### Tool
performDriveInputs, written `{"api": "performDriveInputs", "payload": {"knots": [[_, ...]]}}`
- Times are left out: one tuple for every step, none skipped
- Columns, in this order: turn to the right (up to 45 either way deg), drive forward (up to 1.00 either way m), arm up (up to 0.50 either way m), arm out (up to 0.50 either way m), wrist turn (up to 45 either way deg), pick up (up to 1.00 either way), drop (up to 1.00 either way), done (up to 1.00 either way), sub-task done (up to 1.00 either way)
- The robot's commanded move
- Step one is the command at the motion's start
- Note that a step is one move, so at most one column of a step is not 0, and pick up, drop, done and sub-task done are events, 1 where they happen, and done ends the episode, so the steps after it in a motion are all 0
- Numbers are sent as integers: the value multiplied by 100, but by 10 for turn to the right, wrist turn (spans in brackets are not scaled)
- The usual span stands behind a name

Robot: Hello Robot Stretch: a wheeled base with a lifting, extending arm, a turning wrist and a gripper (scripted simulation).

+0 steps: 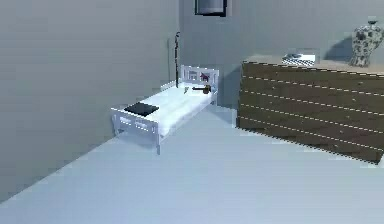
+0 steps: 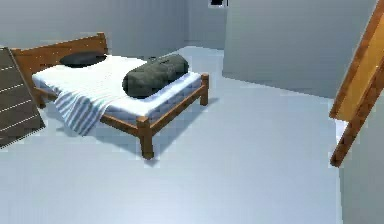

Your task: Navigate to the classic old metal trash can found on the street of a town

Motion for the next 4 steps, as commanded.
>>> {"api": "performDriveInputs", "payload": {"knots": [[270, 0, 0, 0, 0, 0, 0, 0, 0], [0, 5, 0, 0, 0, 0, 0, 0, 0], [450, 0, 0, 0, 0, 0, 0, 0, 0], [420, 0, 0, 0, 0, 0, 0, 0, 0]]}}
